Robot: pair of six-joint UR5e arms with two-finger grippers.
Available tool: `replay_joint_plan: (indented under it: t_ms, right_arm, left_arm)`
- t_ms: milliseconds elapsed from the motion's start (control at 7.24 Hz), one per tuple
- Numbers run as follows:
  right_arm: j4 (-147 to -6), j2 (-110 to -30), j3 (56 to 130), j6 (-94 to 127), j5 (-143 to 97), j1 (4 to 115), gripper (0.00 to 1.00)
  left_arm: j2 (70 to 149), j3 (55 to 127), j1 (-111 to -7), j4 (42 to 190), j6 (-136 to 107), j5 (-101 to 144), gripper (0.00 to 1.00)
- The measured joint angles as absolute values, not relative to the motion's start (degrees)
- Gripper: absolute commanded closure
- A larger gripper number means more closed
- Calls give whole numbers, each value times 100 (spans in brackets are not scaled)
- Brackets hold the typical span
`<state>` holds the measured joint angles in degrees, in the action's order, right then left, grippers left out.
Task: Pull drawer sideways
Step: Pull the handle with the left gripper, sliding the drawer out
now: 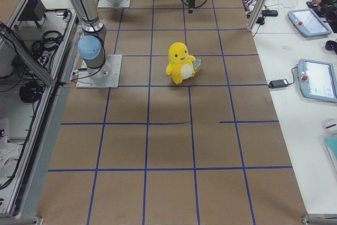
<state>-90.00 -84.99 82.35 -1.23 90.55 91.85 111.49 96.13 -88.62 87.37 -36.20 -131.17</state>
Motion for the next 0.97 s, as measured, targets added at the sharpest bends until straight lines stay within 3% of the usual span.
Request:
replay_joint_plan:
  t_ms: [967]
  right_arm:
    - [-9000, -8499, 8235, -123, 9055, 9185, 0]
  left_arm:
    - [11159, 9400, -8870, 9182, -3631, -13103, 100]
